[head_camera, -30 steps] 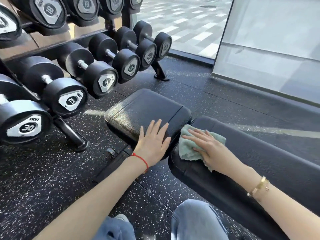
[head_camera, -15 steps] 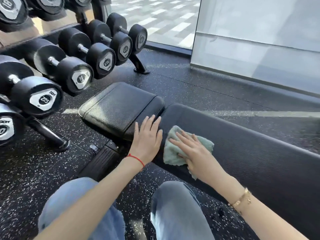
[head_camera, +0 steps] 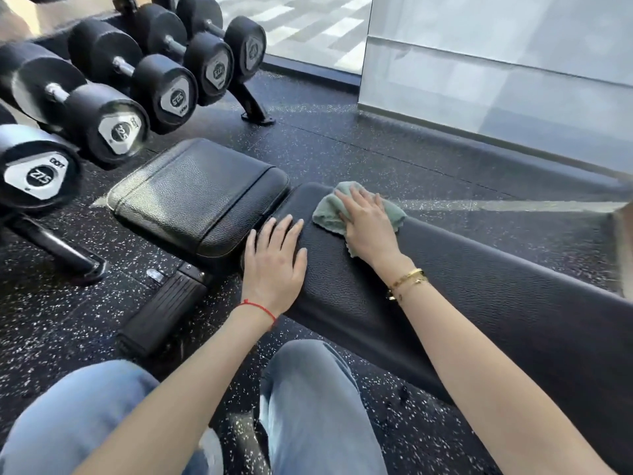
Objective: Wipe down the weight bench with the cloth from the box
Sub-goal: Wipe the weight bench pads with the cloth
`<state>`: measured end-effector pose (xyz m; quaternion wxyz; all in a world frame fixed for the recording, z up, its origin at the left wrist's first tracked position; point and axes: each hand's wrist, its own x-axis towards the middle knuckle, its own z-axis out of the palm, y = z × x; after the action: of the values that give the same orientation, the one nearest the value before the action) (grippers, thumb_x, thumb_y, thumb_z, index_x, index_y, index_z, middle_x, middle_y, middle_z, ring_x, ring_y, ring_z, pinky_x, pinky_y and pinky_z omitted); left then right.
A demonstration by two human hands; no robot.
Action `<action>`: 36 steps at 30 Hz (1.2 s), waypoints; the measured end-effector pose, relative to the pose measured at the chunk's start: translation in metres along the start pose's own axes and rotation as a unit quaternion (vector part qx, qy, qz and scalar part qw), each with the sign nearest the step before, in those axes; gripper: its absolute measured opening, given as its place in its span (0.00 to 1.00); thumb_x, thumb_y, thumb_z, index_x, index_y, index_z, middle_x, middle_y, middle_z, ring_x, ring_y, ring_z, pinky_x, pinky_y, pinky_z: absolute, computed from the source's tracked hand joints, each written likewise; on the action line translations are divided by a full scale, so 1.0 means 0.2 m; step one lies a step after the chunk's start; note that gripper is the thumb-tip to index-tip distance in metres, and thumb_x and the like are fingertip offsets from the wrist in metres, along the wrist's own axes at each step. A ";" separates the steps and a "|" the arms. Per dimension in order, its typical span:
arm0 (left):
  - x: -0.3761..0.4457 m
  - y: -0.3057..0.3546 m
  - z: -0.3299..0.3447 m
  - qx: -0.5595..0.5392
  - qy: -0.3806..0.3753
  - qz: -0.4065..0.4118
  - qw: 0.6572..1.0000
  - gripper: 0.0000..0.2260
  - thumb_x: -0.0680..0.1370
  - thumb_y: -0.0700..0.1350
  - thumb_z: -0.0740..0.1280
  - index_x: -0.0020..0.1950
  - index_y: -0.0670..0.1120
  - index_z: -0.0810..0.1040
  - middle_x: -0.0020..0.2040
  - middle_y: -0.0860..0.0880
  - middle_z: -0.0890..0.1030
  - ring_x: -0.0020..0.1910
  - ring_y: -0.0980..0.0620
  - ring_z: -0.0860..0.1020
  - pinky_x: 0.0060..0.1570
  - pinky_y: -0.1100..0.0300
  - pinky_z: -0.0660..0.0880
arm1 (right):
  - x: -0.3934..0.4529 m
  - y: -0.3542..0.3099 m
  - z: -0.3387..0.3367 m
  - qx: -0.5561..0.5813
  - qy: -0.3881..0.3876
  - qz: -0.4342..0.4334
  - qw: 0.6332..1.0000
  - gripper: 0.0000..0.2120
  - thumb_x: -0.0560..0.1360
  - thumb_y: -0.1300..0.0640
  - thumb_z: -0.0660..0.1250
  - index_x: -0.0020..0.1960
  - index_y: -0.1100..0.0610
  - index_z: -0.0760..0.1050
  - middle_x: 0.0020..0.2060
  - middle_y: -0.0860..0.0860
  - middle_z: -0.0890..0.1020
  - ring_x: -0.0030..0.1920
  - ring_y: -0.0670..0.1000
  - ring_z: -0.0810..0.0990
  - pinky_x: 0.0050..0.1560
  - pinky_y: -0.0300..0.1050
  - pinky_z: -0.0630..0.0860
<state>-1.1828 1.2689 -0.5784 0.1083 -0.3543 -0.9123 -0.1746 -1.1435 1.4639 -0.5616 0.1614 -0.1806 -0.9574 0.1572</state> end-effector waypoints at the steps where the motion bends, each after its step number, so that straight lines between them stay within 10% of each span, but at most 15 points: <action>1: 0.00 0.00 0.00 0.001 0.003 0.001 1.000 0.24 0.80 0.54 0.52 0.73 0.49 0.70 0.73 0.49 0.71 0.74 0.45 0.66 0.72 0.42 0.61 | 0.00 0.00 0.00 0.002 0.001 -0.001 1.000 0.26 0.79 0.61 0.58 0.75 0.49 0.61 0.75 0.54 0.61 0.76 0.55 0.56 0.77 0.51 0.45; 19: -0.02 -0.02 0.03 -0.023 0.036 0.010 0.999 0.24 0.80 0.54 0.54 0.75 0.51 0.68 0.73 0.48 0.72 0.73 0.44 0.66 0.71 0.43 0.61 | -0.83 -0.17 -0.19 -0.021 0.019 0.032 0.999 0.30 0.76 0.64 0.61 0.76 0.50 0.59 0.76 0.50 0.60 0.77 0.50 0.55 0.77 0.50 0.51; 27: -0.03 0.02 0.01 -0.039 0.017 0.018 0.999 0.23 0.80 0.50 0.53 0.75 0.49 0.67 0.74 0.46 0.70 0.74 0.42 0.65 0.72 0.35 0.55 | -0.75 0.15 -0.34 -0.061 0.063 0.192 0.977 0.26 0.77 0.64 0.60 0.74 0.52 0.64 0.75 0.55 0.62 0.76 0.53 0.57 0.77 0.48 0.49; 36: -0.09 0.34 0.06 -0.076 -0.006 0.104 0.992 0.23 0.79 0.51 0.53 0.73 0.48 0.71 0.73 0.47 0.71 0.74 0.45 0.65 0.75 0.40 0.55 | -1.12 -0.02 -0.34 -0.041 0.036 0.094 0.994 0.32 0.74 0.67 0.63 0.75 0.48 0.62 0.75 0.46 0.62 0.76 0.45 0.57 0.76 0.49 0.54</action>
<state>-1.1233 1.3093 -0.5783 0.0934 -0.4554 -0.8553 -0.2288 -0.9213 1.3886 -0.5555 0.1725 -0.2818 -0.9355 0.1255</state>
